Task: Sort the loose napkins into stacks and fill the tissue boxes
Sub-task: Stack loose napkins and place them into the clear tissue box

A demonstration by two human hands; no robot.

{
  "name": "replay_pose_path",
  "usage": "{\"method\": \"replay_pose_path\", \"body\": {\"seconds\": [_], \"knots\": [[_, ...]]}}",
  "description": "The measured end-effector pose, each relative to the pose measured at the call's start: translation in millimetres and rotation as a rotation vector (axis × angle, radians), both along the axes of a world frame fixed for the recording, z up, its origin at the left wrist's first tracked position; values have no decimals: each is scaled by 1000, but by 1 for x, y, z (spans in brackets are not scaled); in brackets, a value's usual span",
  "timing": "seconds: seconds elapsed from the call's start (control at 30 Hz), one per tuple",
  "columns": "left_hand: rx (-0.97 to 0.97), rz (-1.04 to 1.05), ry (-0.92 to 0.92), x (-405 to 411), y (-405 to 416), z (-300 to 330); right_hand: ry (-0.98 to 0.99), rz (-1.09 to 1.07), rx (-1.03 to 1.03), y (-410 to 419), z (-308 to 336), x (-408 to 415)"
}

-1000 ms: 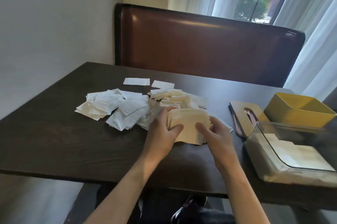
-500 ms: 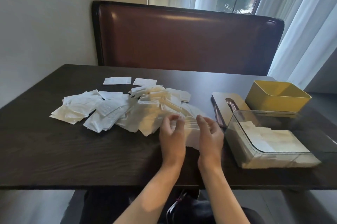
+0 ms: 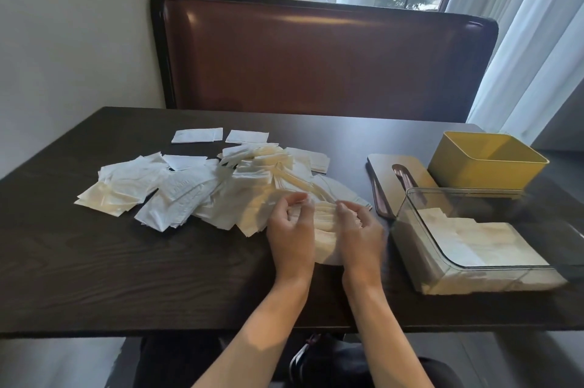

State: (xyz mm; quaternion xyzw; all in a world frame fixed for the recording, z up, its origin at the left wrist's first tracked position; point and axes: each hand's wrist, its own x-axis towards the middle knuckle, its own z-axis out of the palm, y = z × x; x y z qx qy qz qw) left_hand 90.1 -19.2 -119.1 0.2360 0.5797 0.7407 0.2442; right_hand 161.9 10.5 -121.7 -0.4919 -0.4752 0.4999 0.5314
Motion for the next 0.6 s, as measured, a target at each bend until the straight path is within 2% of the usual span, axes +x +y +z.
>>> {"method": "replay_pose_path", "body": {"seconds": [0.13, 0.33, 0.47, 0.6], "knots": [[-11, -11, -7, -6, -1, -4, 71, -7, -46, 3, 0, 6], [-18, 8, 36, -5, 2, -4, 36, -5, -19, 2, -2, 5], [3, -36, -27, -6, 2, -4, 119, 21, -27, 1, 7, 7], [-6, -109, -69, -1, -1, -2, 73, 49, 18, 0, 6, 5]]}}
